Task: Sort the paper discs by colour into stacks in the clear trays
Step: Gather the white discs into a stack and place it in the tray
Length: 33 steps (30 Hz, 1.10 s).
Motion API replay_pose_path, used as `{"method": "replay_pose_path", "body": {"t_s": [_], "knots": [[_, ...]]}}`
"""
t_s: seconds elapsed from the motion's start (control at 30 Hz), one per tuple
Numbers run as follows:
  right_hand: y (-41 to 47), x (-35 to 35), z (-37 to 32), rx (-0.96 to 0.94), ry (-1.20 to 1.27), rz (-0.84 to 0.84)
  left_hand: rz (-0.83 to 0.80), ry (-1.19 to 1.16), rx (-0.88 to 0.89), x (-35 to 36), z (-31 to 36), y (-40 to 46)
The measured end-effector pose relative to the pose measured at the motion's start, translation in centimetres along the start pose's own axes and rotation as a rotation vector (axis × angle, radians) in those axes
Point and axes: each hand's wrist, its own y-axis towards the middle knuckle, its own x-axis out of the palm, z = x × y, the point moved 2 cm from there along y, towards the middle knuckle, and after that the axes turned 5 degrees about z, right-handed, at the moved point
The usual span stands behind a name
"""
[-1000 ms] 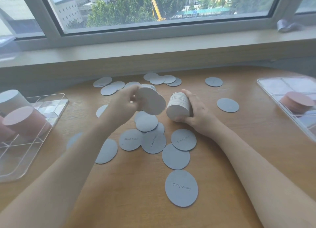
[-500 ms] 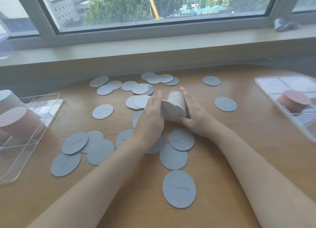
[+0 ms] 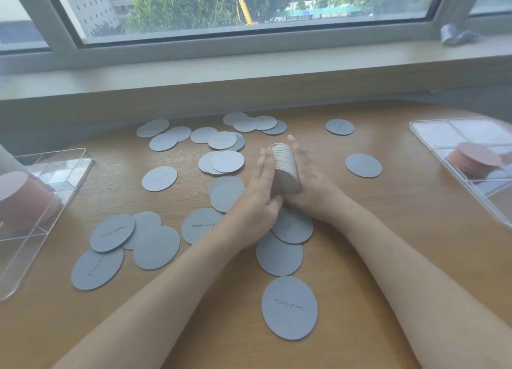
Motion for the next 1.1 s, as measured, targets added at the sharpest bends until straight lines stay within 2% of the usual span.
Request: {"method": "replay_pose_path", "body": {"t_s": [0.07,0.2,0.3,0.37,0.43,0.53,0.6,0.8,0.93,1.1], "knots": [[0.0,-0.1,0.0,-0.001,0.016,0.010,0.024,0.037,0.033,-0.2,-0.2,0.1],[0.2,-0.3,0.2,-0.013,0.068,0.053,0.204,0.055,0.156,-1.4,-0.3,0.4],[0.2,-0.4,0.4,0.016,0.093,0.045,0.233,0.074,0.114,-3.4,-0.5,0.8],[0.2,-0.6,0.5,0.031,0.096,0.044,0.318,0.194,0.022,-5.5,-1.6,1.5],[0.1,-0.5,0.5,0.032,0.100,0.035,0.390,0.408,-0.144,-7.9,-3.4,2.7],[0.0,-0.6,0.3,0.026,0.098,0.031,0.285,0.675,-0.470,-9.9,-6.1,4.2],[0.1,-0.7,0.3,0.012,0.084,0.041,0.201,0.722,-0.553,-10.0,-6.9,5.0],[0.0,-0.7,0.4,0.013,0.083,0.034,0.158,0.552,-0.517,-10.5,-7.0,5.8],[0.0,-0.7,0.3,-0.001,0.095,0.032,0.253,0.199,-0.482,-10.9,-6.7,4.8],[0.0,-0.7,0.2,-0.003,0.087,0.025,0.390,0.095,-0.328,-10.9,-6.1,3.6]]}}
